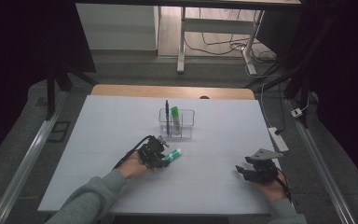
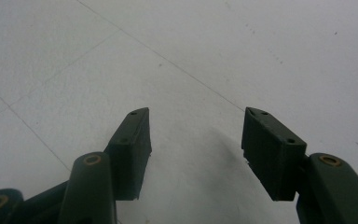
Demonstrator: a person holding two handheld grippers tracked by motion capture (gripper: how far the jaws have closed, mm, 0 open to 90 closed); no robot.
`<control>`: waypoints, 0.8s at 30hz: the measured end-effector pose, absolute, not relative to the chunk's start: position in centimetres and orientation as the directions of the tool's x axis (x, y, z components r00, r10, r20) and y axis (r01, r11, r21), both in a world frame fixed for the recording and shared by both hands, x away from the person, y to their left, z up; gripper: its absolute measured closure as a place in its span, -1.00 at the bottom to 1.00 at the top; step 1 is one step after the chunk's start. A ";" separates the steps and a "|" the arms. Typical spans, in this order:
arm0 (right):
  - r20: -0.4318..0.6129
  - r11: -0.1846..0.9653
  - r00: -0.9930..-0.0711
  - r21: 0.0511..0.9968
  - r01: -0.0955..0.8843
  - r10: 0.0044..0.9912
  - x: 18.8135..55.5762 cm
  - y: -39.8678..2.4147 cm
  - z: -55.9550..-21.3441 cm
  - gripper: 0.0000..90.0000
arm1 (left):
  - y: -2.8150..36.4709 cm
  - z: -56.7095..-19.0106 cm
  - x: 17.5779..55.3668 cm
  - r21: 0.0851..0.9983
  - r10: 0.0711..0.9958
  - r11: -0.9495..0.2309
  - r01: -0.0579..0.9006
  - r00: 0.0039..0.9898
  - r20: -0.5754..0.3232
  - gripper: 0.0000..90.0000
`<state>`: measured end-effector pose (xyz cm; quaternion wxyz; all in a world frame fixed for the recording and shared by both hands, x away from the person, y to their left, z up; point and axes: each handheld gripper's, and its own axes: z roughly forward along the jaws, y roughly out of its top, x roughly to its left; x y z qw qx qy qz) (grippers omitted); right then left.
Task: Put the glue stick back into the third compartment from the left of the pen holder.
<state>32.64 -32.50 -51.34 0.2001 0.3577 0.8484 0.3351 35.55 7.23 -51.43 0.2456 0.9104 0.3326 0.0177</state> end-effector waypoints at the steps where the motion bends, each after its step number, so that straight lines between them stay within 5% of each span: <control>1: -0.100 0.520 -0.664 0.712 0.473 0.741 32.6 -32.5 -51.3 -0.06 | 7.2 -51.4 35.5 0.460 0.614 -0.661 0.593 0.780 -0.122 0.43; 24: -0.109 0.518 -0.669 0.727 0.450 0.735 32.4 -32.3 -50.8 -0.06 | 9.8 -50.2 34.5 0.566 0.542 -0.673 0.477 0.838 -0.061 0.44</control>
